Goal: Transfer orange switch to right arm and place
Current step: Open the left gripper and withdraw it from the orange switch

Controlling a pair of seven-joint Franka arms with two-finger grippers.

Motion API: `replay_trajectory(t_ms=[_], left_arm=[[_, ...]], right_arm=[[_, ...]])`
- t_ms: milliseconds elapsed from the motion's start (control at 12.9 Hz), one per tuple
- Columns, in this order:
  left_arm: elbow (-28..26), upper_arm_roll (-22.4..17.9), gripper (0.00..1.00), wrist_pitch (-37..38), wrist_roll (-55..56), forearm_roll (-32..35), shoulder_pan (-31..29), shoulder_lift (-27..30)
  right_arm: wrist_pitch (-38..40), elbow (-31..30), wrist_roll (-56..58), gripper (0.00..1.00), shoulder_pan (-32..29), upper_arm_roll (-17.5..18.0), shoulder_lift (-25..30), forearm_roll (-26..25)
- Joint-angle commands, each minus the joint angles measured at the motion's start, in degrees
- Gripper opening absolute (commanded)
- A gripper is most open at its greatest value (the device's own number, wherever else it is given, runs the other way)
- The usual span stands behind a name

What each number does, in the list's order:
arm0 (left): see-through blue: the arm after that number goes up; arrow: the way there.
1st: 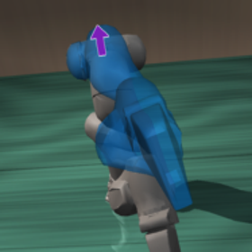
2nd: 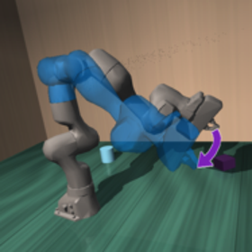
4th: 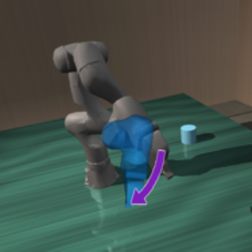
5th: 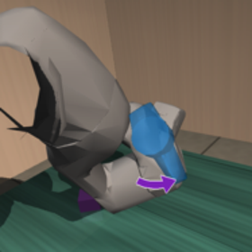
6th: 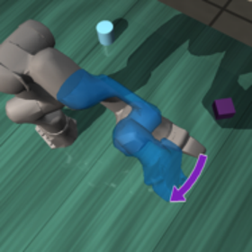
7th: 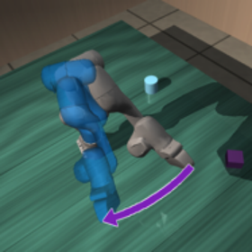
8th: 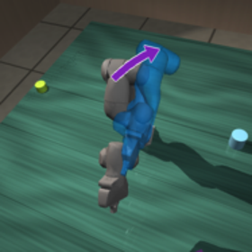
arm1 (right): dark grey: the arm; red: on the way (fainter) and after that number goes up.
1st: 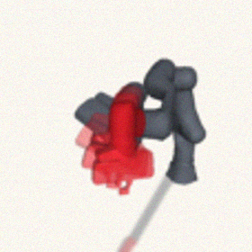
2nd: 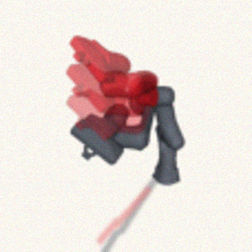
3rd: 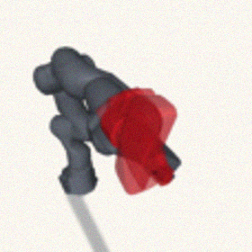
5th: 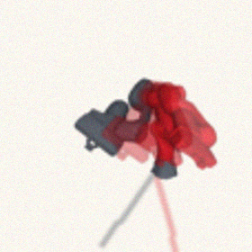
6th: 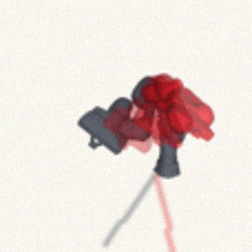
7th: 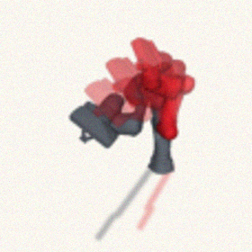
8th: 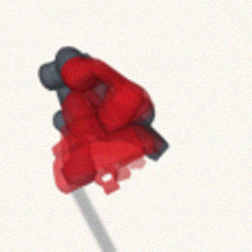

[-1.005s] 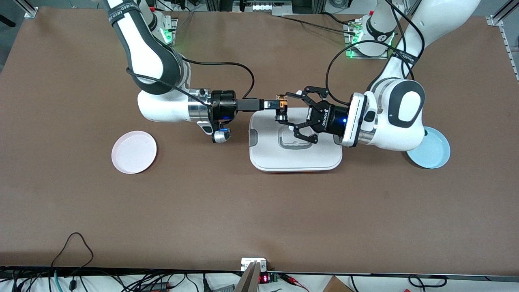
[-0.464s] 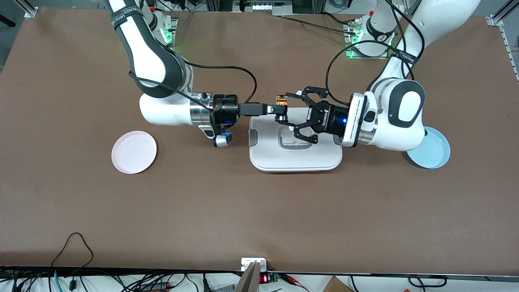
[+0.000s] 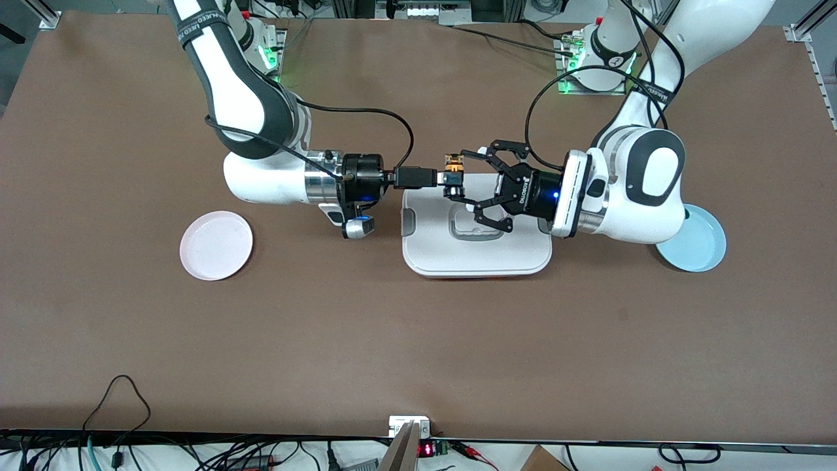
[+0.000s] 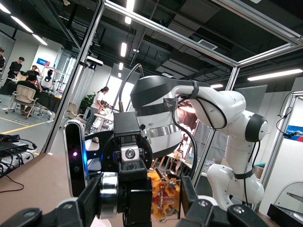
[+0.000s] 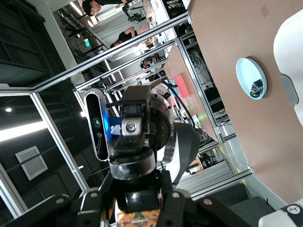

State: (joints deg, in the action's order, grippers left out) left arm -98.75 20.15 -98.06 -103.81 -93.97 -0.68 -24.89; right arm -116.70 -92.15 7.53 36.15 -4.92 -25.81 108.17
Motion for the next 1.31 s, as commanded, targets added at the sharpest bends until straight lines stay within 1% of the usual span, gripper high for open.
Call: replay_trajectory(t_ms=[0,77,155,232,309,541,618,695,773,927,1005,1082,1159,1236], left_arm=[[-0.1,-0.4,0.00,-0.3,1.0,-1.1,0.4,0.8],[-0.1,-0.4,0.00,-0.3,1.0,-1.2,0.4,0.8],[-0.1,-0.5,0.14,-0.2,1.0,-0.9,0.3,0.9],[-0.2,-0.5,0.47,-0.3,1.0,-0.7,-0.1,0.9],[-0.4,-0.7,0.99,-0.2,1.2,-0.8,-0.6,1.0],[-1.1,-1.2,1.00,-0.3,1.0,-0.3,-4.0,1.9],[-1.3,-1.2,1.00,-1.4,0.9,1.1,-6.1,2.0],[-2.6,-1.3,1.00,-3.7,0.8,2.4,-9.4,2.6],[-4.4,-1.3,1.00,-4.4,0.5,3.5,-12.7,2.7],[-7.0,-1.3,1.00,-4.4,-1.6,12.0,-19.9,2.5],[-7.2,-1.3,1.00,-4.4,-1.9,18.8,-23.4,2.1],[-6.6,-1.5,1.00,-4.4,-1.9,27.4,-26.4,1.9],[-5.8,-3.0,1.00,-4.2,-1.7,34.4,-27.5,1.6],[-3.9,-5.2,1.00,-4.1,-1.3,39.8,-27.7,1.4]], right_arm=[[-0.5,1.3,3.6,0.23,0.1,-0.1,-0.6,0.8],[-0.5,1.3,3.7,0.23,0.1,-0.1,-0.6,0.8],[-0.5,1.3,3.7,0.23,0.1,-0.1,-0.6,0.8],[-0.5,1.3,3.7,0.23,0.1,-0.1,-0.6,0.8],[-0.5,1.3,3.7,0.23,0.1,-0.1,-0.6,0.8],[-0.5,1.3,3.7,0.23,0.1,-0.1,-0.6,0.7],[-0.5,1.3,3.8,0.23,0.1,-0.1,-0.5,0.6],[-0.4,1.2,4.1,0.23,-0.2,-0.1,-0.3,0.3],[-0.2,1.2,5.2,0.23,-1.1,-0.1,-0.1,-0.5],[0.3,0.9,6.3,0.23,-3.3,-0.1,0.3,-6.5],[0.3,0.9,6.4,0.23,-4.2,-0.1,0.7,-10.5],[0.5,0.9,6.9,0.22,-5.6,-0.1,0.8,-14.5],[0.8,0.8,7.4,0.22,-6.6,-0.1,0.8,-17.5],[1.6,0.7,7.5,0.22,-7.6,-0.1,0.9,-20.4]])
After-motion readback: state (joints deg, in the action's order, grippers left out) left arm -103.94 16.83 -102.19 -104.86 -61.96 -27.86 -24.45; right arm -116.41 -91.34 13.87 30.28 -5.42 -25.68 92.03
